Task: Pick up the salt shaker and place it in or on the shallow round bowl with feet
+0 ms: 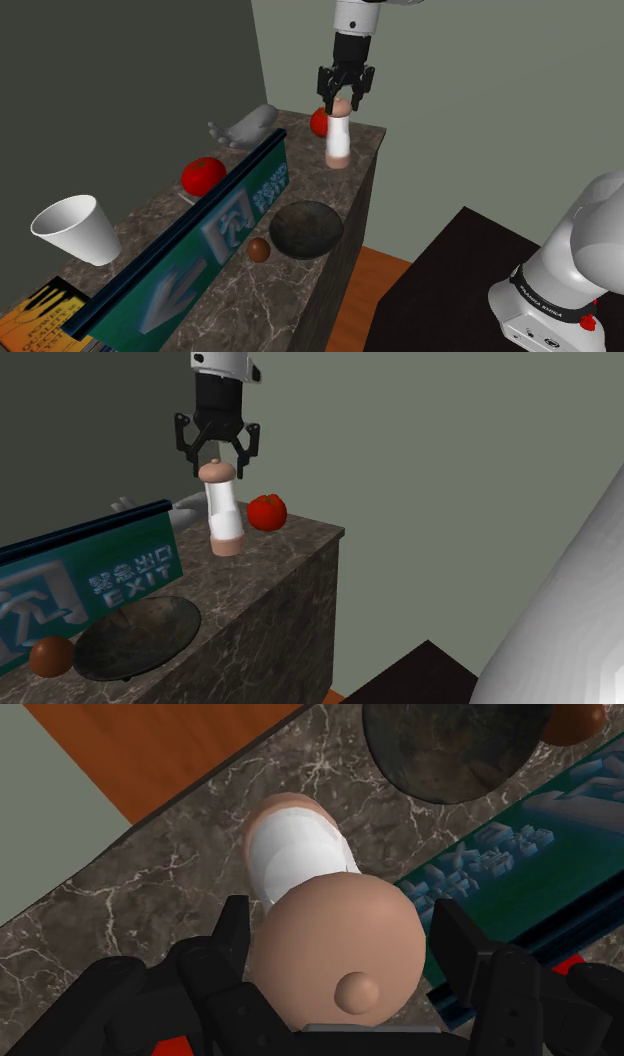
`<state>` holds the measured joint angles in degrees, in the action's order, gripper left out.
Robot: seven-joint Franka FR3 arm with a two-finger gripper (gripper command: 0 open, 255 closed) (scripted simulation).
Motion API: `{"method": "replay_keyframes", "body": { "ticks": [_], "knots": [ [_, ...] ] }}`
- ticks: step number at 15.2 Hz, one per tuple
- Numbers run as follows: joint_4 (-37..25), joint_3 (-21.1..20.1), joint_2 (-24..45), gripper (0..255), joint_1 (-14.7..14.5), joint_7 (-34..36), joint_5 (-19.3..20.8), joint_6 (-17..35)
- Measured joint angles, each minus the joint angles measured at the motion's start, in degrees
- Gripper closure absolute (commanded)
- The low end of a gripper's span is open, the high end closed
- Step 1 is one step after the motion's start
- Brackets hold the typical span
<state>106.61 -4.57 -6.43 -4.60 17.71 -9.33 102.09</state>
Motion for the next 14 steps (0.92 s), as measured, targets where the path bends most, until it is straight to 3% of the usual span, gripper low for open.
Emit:
{"method": "replay_keyframes", "body": {
  "ticks": [9, 14],
  "knots": [
    [-3.1, -5.8, -2.4, 255, -4.5, 10.9, -0.4, -3.9],
    [-8.0, -9.4, -1.4, 255, -7.1, 17.7, -0.3, -6.8]
  ]
}}
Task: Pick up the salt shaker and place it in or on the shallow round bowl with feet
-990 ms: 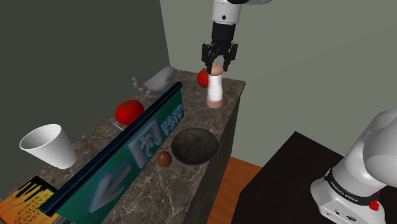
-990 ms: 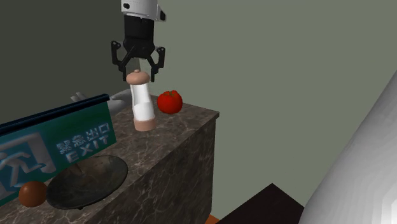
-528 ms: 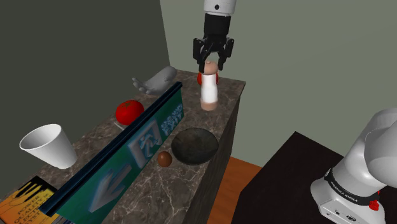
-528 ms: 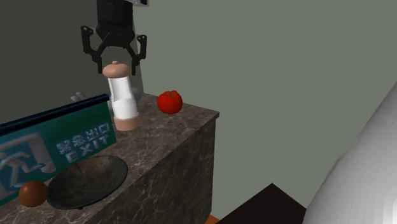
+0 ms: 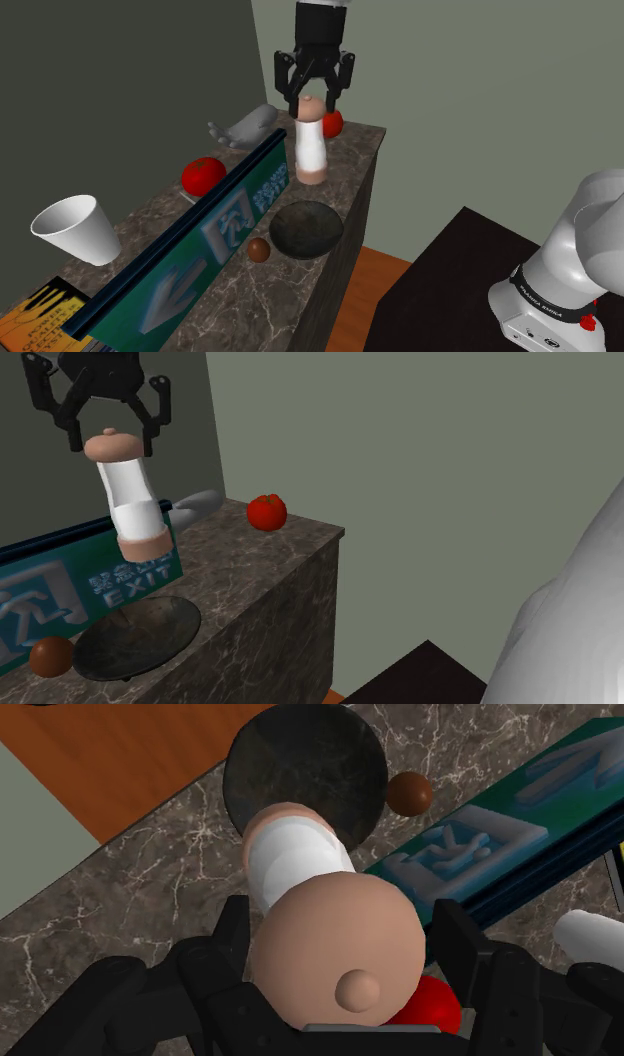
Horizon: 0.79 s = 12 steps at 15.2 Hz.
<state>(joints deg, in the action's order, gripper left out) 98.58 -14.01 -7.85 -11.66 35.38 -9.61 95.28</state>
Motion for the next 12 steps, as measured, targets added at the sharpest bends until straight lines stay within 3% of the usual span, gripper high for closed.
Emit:
{"method": "replay_keyframes", "body": {
  "ticks": [4, 12],
  "knots": [
    [-2.4, -2.5, 1.1, 255, -1.8, 4.5, 0.3, -0.7],
    [4.3, -2.9, 0.1, 255, -2.1, 4.3, -0.1, 5.1]
  ]
}}
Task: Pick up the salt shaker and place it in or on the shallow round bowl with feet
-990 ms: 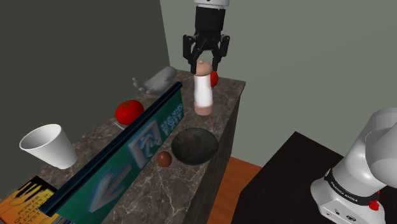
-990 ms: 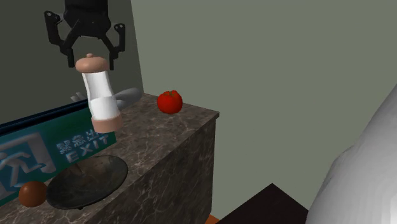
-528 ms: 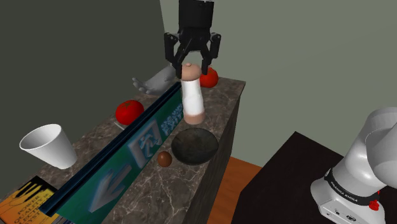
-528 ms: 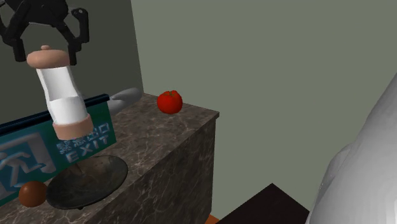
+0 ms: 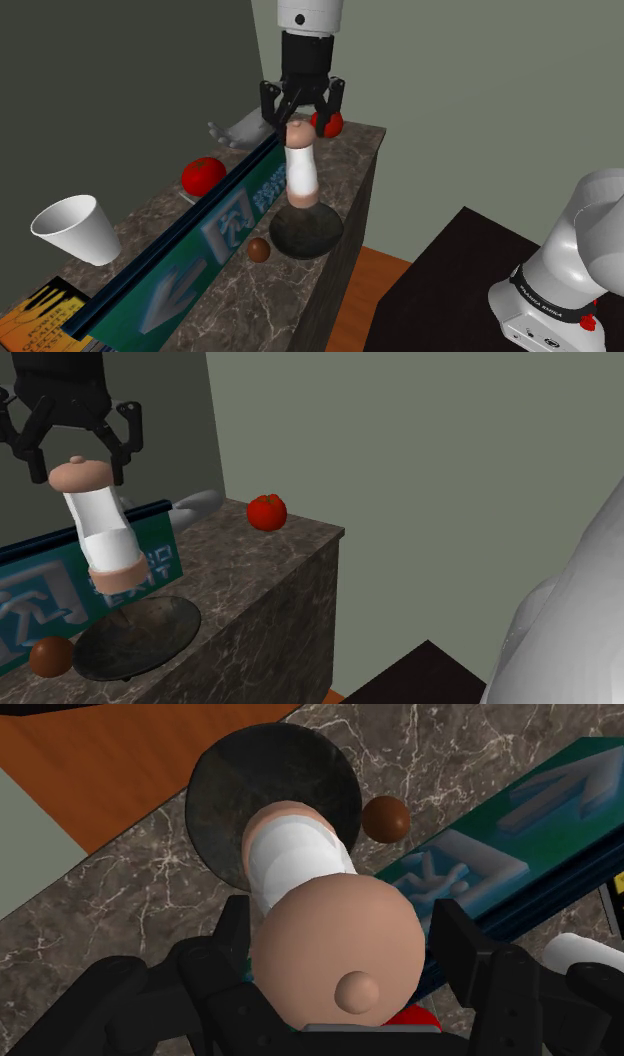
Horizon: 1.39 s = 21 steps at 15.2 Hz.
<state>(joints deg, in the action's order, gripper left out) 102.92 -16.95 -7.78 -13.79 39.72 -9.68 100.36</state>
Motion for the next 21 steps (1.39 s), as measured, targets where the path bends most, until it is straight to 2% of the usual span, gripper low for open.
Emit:
{"method": "replay_keyframes", "body": {
  "ticks": [15, 21],
  "knots": [
    [11.8, -0.3, -0.5, 255, -0.3, -1.5, -0.7, 11.3],
    [14.3, -0.5, 0.2, 255, -0.3, -1.8, -0.7, 14.4]
  ]
}}
